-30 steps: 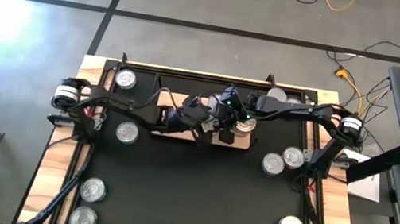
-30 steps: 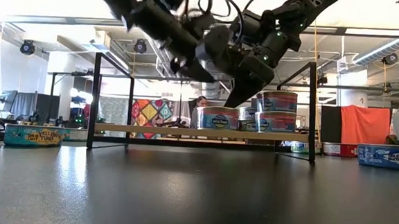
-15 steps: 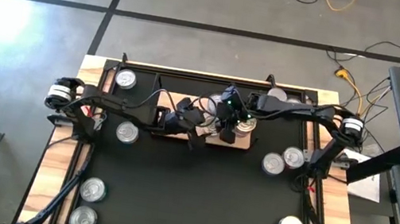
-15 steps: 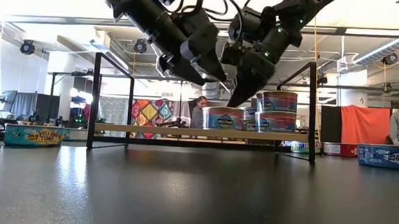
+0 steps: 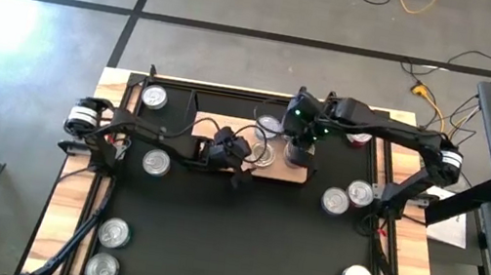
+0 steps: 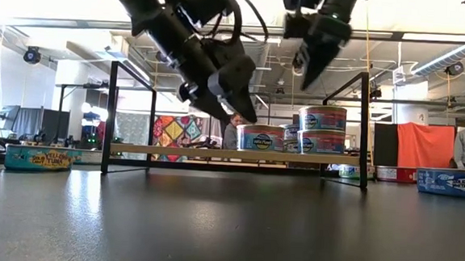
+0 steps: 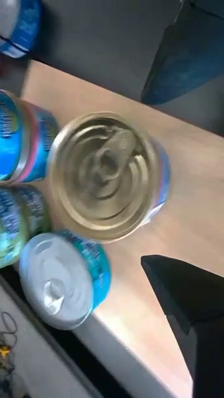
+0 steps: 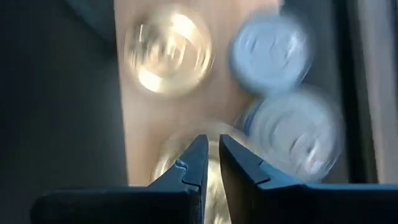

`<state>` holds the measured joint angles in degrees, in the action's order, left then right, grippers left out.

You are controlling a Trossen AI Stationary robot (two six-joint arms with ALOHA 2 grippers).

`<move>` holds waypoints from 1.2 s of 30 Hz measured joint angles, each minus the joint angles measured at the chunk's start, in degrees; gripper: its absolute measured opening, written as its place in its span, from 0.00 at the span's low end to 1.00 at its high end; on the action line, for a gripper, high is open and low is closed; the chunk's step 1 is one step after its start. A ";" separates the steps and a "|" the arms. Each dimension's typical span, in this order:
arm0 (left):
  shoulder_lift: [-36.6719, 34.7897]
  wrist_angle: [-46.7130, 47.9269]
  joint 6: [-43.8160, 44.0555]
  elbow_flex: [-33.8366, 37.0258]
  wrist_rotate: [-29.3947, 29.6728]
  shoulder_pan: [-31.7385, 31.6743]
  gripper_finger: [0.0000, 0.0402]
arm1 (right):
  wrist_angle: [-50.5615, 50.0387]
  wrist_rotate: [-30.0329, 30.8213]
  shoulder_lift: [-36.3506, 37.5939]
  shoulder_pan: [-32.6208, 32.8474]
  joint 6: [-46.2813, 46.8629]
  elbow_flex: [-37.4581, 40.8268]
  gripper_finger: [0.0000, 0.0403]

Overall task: Stack canned seafood by type on shelf
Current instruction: Put the middle left blue and orange tuna can on the shelf, then stack the bottom right blue tuna can on the blue tuna can

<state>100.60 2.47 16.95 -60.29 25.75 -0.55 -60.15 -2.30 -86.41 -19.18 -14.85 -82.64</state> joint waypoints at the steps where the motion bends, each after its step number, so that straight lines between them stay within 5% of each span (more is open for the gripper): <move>1: 0.65 -0.23 0.22 0.00 0.51 0.09 0.99 | -1.29 0.00 -0.04 0.02 -0.02 0.45 0.08; 9: 4.24 -4.01 3.86 0.04 8.65 0.14 0.99 | 1.27 2.49 -0.04 0.00 0.76 6.91 0.08; 21: 3.19 -3.30 6.88 0.09 8.28 2.77 0.99 | 5.92 -0.74 -0.35 0.07 1.60 7.25 0.08; 30: -2.46 0.79 11.74 0.07 8.12 11.31 0.99 | 6.62 -0.61 2.22 1.32 2.39 3.61 0.08; 36: -5.99 2.15 12.79 0.07 7.23 18.15 0.99 | 6.85 -0.52 10.60 9.51 11.17 1.70 0.08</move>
<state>94.61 4.63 29.74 -60.23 32.98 17.60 -53.30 -2.83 -75.82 -9.66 -3.68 -80.94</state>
